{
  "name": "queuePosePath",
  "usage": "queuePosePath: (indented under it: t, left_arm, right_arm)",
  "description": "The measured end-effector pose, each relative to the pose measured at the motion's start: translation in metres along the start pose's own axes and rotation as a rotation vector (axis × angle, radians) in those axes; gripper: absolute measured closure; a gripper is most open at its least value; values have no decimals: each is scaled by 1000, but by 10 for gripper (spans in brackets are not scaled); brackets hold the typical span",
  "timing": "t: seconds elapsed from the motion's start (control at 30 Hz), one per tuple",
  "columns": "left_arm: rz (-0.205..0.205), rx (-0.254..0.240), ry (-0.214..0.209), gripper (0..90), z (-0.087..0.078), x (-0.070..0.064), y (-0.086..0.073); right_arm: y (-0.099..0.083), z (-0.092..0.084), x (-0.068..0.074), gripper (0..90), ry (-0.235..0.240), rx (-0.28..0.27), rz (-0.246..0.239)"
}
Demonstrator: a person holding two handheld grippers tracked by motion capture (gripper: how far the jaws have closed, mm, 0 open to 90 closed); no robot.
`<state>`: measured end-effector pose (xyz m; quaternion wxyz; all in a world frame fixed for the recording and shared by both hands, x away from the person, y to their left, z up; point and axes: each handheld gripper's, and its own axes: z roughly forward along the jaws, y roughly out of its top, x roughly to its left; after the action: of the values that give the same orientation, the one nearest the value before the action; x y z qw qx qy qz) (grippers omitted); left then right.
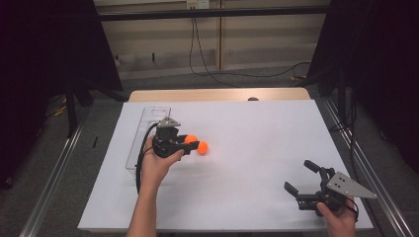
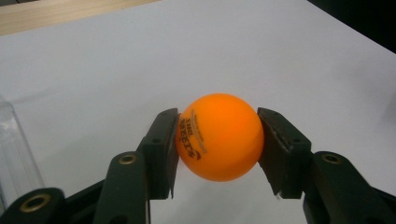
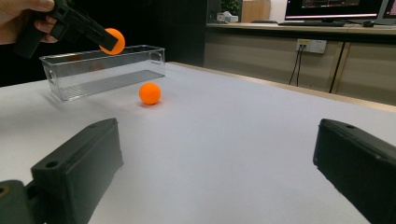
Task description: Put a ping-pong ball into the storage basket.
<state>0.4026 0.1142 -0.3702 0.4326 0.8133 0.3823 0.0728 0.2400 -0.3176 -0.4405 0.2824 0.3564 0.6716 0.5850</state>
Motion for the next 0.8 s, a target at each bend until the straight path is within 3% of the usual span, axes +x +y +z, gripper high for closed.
queuePosePath:
  t: [0.8]
  left_arm:
    - [-19,-20,31,509,-10,8,-1]
  right_arm:
    - [0,0,0,7,1,1,-1]
